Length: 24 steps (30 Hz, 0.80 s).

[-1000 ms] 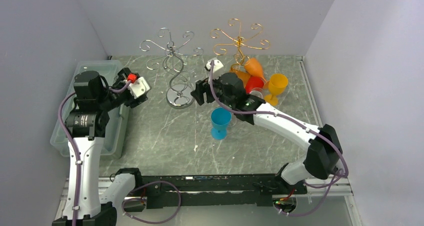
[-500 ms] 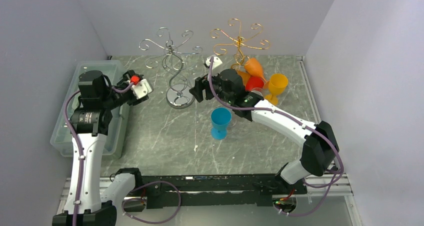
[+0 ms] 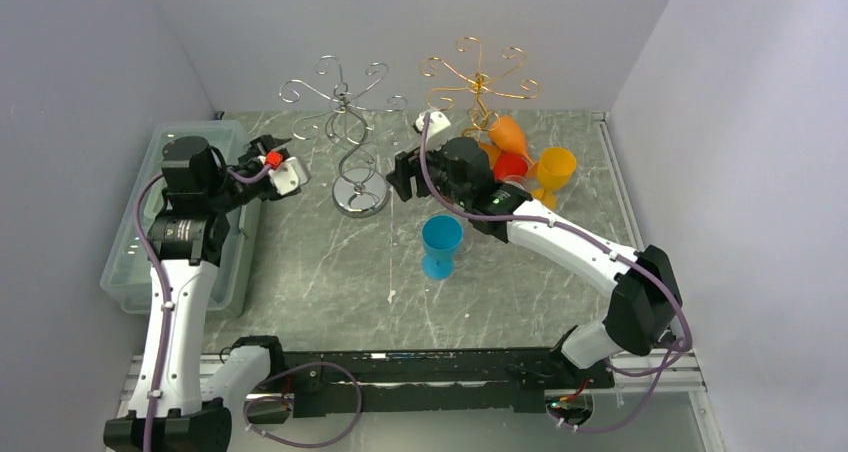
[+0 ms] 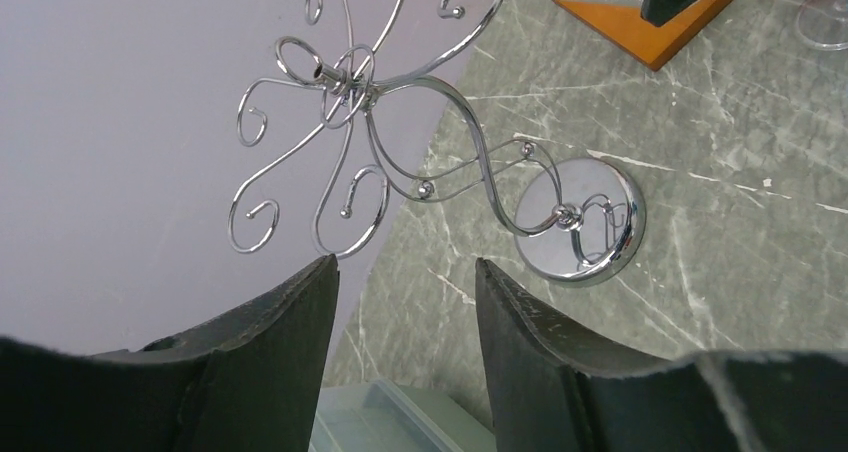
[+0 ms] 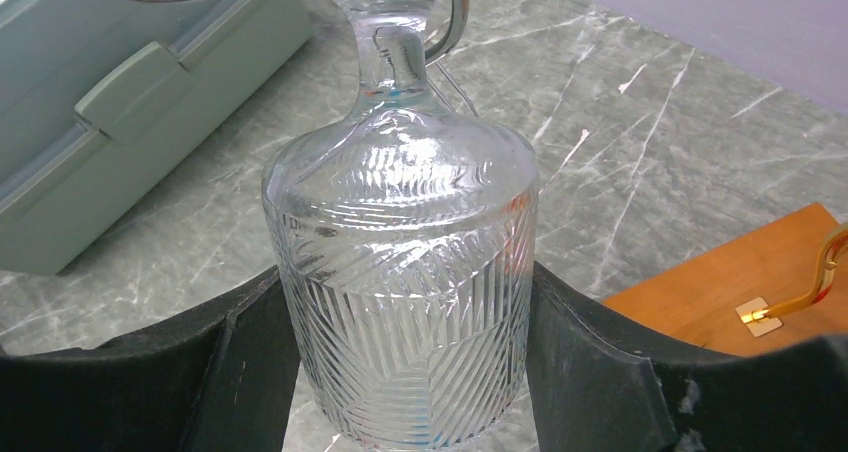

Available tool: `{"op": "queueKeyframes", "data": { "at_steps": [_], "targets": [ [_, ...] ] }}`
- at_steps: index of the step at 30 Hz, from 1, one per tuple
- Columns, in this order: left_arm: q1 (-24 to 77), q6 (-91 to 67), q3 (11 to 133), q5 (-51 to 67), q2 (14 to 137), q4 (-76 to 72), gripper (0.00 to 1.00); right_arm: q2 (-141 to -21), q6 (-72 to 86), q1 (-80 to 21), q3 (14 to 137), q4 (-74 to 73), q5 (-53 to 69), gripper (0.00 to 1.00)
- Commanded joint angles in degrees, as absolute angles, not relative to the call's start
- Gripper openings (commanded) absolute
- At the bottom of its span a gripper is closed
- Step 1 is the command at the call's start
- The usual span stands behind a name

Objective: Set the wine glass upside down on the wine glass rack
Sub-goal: Turn the wine glass upside down at the wine rack.

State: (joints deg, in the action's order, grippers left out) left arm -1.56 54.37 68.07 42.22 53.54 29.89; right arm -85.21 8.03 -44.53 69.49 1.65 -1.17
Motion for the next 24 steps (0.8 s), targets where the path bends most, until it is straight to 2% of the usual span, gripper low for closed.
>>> {"op": "queueKeyframes", "data": {
  "at_steps": [1,16,24],
  "targets": [
    [-0.6,56.3,69.1,43.1,55.6,27.9,0.56,-81.4,7.2,-44.3,73.6,8.2,-1.3,0.0],
    [-0.4,61.5,69.5,42.1,58.3,30.0,0.46,-88.4,7.5,-44.2,79.0,13.4,4.9,0.0],
    [1.3,62.6,70.1,42.0,58.8,30.9,0.37,-92.3,6.5,-44.0,81.2,13.1,5.4,0.0]
  ]
}}
